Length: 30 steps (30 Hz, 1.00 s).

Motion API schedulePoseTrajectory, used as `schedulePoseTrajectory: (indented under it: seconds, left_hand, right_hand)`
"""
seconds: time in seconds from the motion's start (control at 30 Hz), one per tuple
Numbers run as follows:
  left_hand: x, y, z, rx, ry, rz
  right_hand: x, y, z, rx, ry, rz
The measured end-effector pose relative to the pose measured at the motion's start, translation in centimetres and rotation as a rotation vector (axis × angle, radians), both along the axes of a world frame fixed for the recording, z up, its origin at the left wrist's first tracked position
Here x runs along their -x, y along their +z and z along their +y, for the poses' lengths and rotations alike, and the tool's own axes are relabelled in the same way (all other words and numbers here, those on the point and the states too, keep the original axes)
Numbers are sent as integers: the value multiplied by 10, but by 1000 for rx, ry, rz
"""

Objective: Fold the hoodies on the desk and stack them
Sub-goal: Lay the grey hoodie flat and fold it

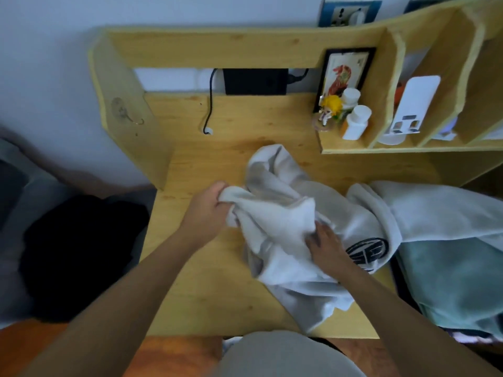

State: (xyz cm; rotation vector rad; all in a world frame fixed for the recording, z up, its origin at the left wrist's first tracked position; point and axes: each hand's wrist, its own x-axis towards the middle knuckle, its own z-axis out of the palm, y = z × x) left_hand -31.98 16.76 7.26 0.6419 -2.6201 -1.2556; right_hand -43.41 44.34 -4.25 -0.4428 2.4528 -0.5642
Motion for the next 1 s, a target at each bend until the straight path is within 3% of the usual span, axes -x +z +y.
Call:
schedulePoseTrajectory:
  seconds: [0.07, 0.2, 0.27, 0.37, 0.57, 0.63, 0.7, 0.77, 0.83, 0.87, 0.93, 1.0]
  left_hand:
    - [-5, 39, -33, 80, 95, -78]
    - [-34, 37, -116, 410, 7, -744]
    - [-58, 15, -134, 505, 45, -919]
    - [-86, -27, -129, 458, 157, -957]
    - [-129, -117, -112, 149, 89, -965]
    - [-146, -123, -103, 193, 148, -902]
    - [-164, -124, -95, 292, 288, -813]
    - [-183, -131, -97, 269, 467, -691]
    - [-201, -141, -103, 271, 471, -672]
    - [-209, -145, -103, 245, 422, -683]
    - [-220, -145, -95, 289, 289, -786]
    - [-221, -141, -87, 433, 153, -915]
  right_hand:
    - [3, 5, -17, 42, -31, 71]
    - [10, 18, -43, -38, 116, 105]
    - [9, 12, -46, -224, 310, -5]
    - [1, 0, -41, -425, 497, -107]
    - [9, 8, -35, -627, 457, -156]
    - [16, 14, -48, -686, 459, -175]
    - [26, 19, -71, -646, 464, -112]
    - [40, 22, -94, -509, 415, 117]
    - [58, 21, -116, -316, 370, 394]
    - [66, 18, -127, -210, 341, 438]
    - [80, 10, -146, -131, 279, 294]
    - [88, -9, -158, -240, 268, 45]
